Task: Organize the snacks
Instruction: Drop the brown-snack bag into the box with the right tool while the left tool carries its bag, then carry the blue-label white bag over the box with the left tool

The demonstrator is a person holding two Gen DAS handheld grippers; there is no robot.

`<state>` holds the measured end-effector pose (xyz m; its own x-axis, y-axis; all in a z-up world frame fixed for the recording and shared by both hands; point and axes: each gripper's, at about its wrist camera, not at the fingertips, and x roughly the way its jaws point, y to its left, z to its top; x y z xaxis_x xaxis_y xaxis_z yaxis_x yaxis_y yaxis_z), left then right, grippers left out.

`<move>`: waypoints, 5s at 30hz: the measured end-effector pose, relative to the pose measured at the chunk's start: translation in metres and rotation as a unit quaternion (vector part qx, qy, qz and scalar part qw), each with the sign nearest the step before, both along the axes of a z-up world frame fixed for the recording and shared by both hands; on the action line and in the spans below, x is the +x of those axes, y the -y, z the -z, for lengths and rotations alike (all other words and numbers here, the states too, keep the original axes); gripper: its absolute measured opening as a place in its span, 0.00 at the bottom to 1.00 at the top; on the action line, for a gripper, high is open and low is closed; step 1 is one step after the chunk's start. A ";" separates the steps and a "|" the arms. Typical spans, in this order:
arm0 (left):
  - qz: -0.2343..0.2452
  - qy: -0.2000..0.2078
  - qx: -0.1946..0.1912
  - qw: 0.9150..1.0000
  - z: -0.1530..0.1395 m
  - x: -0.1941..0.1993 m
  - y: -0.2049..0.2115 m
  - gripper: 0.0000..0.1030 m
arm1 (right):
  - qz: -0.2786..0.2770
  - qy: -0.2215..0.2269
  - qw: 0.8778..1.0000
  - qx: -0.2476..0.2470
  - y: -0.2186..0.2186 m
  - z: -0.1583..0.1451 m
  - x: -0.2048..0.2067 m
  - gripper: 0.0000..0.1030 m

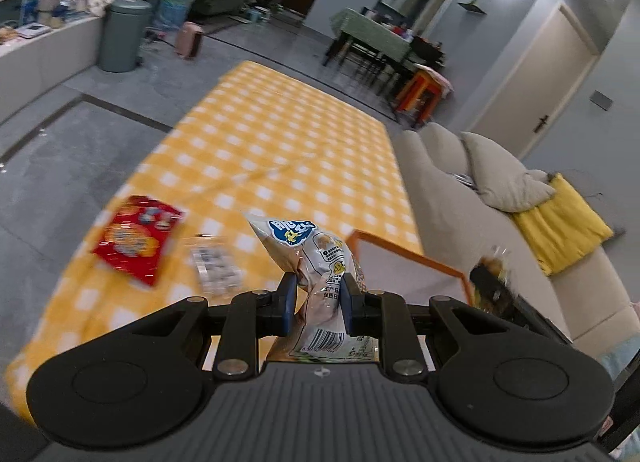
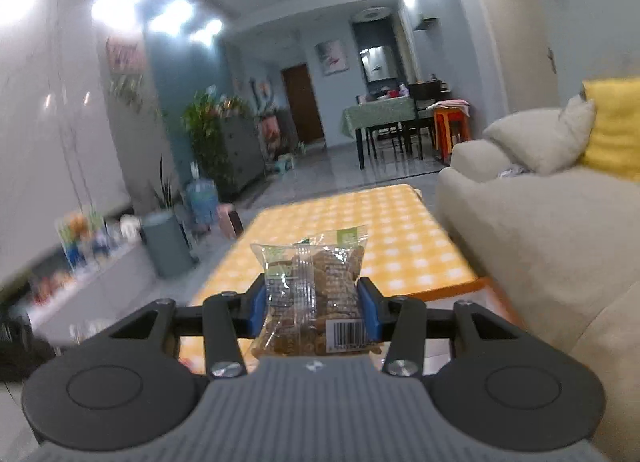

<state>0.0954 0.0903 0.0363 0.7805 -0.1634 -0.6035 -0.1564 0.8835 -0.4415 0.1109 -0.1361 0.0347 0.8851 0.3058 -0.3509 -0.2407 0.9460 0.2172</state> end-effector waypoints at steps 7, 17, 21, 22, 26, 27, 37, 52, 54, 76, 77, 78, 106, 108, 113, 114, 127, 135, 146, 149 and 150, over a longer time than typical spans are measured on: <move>0.057 0.013 -0.010 0.998 0.025 0.021 0.032 0.24 | -0.084 -0.021 0.990 -0.115 0.058 0.015 0.029 0.44; 0.055 0.001 -0.069 0.996 0.058 0.036 0.008 0.24 | -0.264 -0.037 0.937 -0.225 0.047 0.051 0.079 0.44; 0.050 0.002 -0.101 0.994 0.064 0.041 -0.008 0.24 | -0.345 -0.036 0.891 -0.292 0.014 0.069 0.100 0.44; 0.046 -0.001 -0.100 0.994 0.064 0.043 -0.011 0.24 | -0.366 -0.034 0.876 -0.312 0.005 0.073 0.104 0.44; 0.029 -0.006 -0.101 0.994 0.068 0.048 -0.024 0.24 | -0.421 -0.057 0.839 -0.339 -0.020 0.084 0.129 0.44; 0.026 -0.007 -0.113 0.993 0.071 0.049 -0.028 0.24 | -0.429 -0.059 0.832 -0.348 -0.024 0.085 0.133 0.44; 0.017 -0.031 -0.143 0.989 0.090 0.058 -0.045 0.24 | -0.481 -0.105 0.771 -0.403 -0.054 0.110 0.179 0.44; 0.021 -0.067 -0.118 0.990 0.101 0.066 -0.034 0.24 | -0.501 -0.121 0.730 -0.449 -0.069 0.128 0.180 0.49; 0.022 -0.066 -0.118 0.991 0.101 0.066 -0.034 0.24 | -0.497 -0.116 0.738 -0.441 -0.068 0.122 0.182 0.54; 0.052 -0.019 -0.145 0.988 0.060 0.041 -0.030 0.24 | -0.229 -0.098 0.924 -0.290 0.015 0.019 0.145 0.97; 0.056 -0.018 -0.138 0.989 0.057 0.040 -0.027 0.24 | -0.209 -0.104 0.929 -0.288 0.018 0.018 0.141 0.97; 0.060 -0.017 -0.132 0.989 0.054 0.039 -0.023 0.24 | -0.188 -0.108 0.934 -0.284 0.022 0.015 0.137 0.97; 0.140 -0.119 -0.052 0.982 0.094 0.116 0.147 0.24 | -0.020 -0.052 0.993 -0.106 0.162 0.037 0.046 0.97; 0.145 -0.129 -0.049 0.980 0.103 0.127 0.158 0.24 | -0.026 -0.053 0.993 -0.099 0.170 0.041 0.047 0.97; 0.143 -0.155 -0.034 0.977 0.120 0.145 0.180 0.24 | -0.039 -0.073 0.995 -0.052 0.187 0.054 0.055 0.97; 0.143 -0.158 -0.036 0.976 0.123 0.147 0.182 0.24 | -0.040 -0.077 0.995 -0.049 0.188 0.056 0.057 0.97; 0.193 -0.211 0.054 0.957 0.113 0.130 0.193 0.70 | -0.021 -0.100 0.994 0.025 0.216 0.067 0.063 0.97; 0.239 -0.105 0.133 0.956 0.080 0.120 0.218 0.20 | -0.017 -0.103 0.994 0.018 0.209 0.066 0.062 0.97; 0.221 -0.179 0.106 0.953 0.137 0.152 0.229 0.03 | -0.035 -0.114 0.992 0.033 0.211 0.071 0.065 0.97; 0.206 -0.187 0.073 0.958 0.144 0.151 0.219 0.05 | -0.034 -0.121 0.991 0.035 0.211 0.074 0.068 0.97; 0.204 -0.190 0.061 0.958 0.145 0.150 0.216 0.06 | -0.034 -0.124 0.991 0.035 0.211 0.076 0.069 0.97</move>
<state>0.2450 -0.1261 -0.1087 0.3863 -0.3172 -0.8661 0.0834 0.9472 -0.3097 0.1803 -0.3467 -0.0409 0.7505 0.3930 -0.5313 -0.2345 0.9100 0.3418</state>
